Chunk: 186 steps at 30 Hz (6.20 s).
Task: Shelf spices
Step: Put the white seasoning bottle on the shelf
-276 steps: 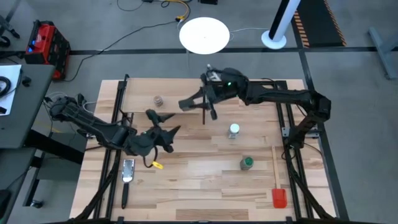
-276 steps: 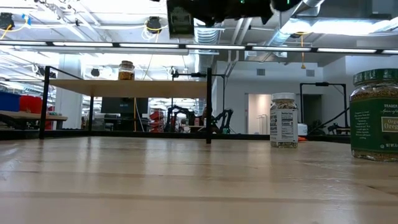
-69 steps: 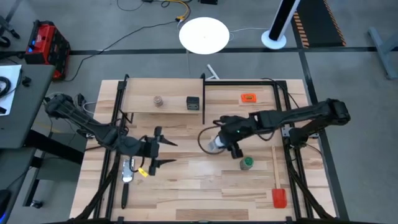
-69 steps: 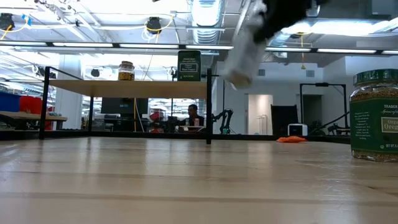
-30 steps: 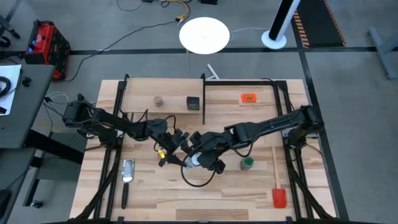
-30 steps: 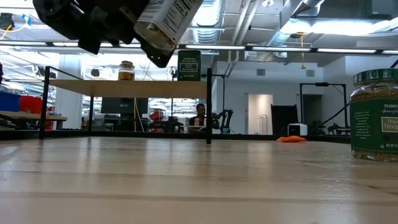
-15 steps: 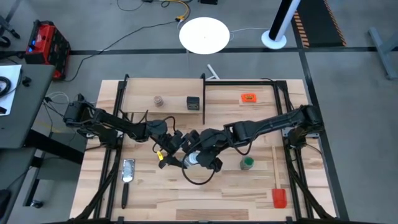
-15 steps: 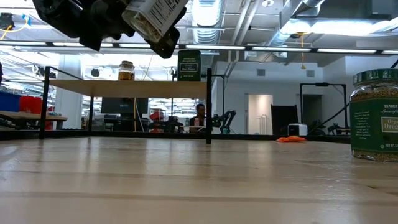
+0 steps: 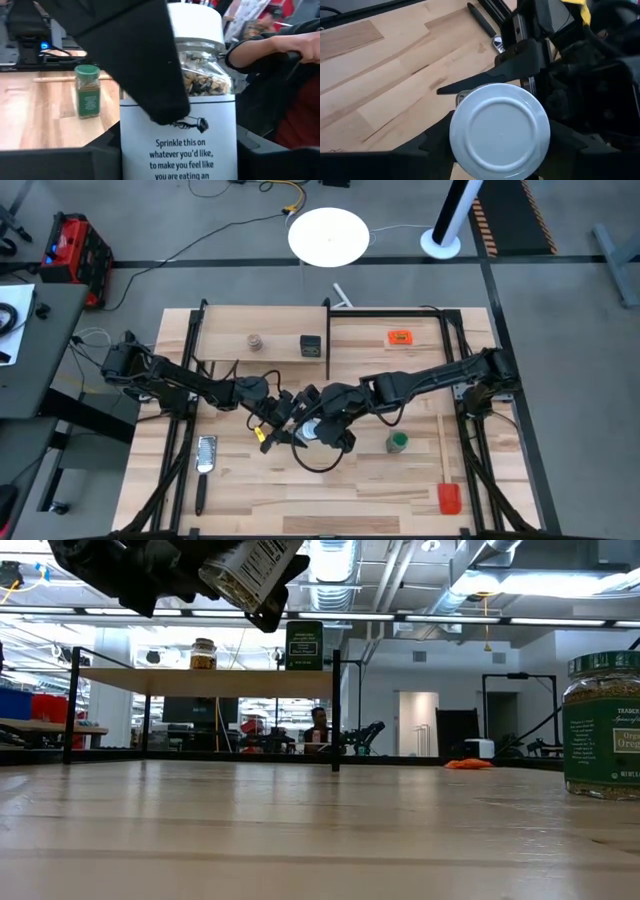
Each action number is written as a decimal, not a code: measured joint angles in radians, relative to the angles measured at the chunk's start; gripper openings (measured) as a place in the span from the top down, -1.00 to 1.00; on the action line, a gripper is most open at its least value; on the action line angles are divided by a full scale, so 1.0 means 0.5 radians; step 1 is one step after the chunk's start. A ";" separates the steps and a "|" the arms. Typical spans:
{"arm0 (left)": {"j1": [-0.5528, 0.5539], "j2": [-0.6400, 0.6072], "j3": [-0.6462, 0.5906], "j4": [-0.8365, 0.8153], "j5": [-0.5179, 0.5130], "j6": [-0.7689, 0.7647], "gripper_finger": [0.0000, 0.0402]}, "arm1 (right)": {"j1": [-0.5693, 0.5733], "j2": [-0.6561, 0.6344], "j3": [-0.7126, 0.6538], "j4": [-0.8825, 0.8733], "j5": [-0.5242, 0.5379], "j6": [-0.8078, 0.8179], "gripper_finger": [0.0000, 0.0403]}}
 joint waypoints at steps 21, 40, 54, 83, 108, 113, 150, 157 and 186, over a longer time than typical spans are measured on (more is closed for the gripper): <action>-0.277 -0.270 0.002 -0.580 -1.534 0.545 0.14 | -0.019 -0.133 -0.004 -0.254 0.487 0.410 -0.17; -0.504 -0.288 -0.002 -0.524 -2.518 0.921 0.14 | -0.091 -0.201 0.004 -0.108 0.477 0.622 -0.24; -0.504 -0.288 -0.002 -0.360 -2.510 1.132 0.14 | -0.089 -0.198 0.002 -0.019 0.468 0.613 -0.51; -0.503 -0.290 0.092 -0.289 -2.445 1.284 0.14 | -0.093 -0.195 -0.001 0.115 0.461 0.451 -0.43; -0.501 -0.297 0.200 -0.405 -2.627 1.226 -0.01 | -0.118 -0.188 0.165 0.030 0.468 0.365 -0.03; -0.502 -0.295 0.200 -0.396 -2.823 1.291 -0.01 | -0.168 -0.188 0.336 -0.151 0.420 0.408 -0.03; -0.731 -0.809 0.190 -0.314 -3.292 1.620 -0.01 | -0.965 0.150 0.765 -0.136 -0.073 0.666 0.00; -0.485 -1.493 0.192 -1.329 -2.650 0.858 0.01 | -0.938 0.441 1.105 -0.415 -0.061 0.511 0.00; -0.024 -1.228 0.192 -1.916 -1.977 0.400 0.02 | -0.547 0.554 1.315 -0.505 -0.054 0.352 0.19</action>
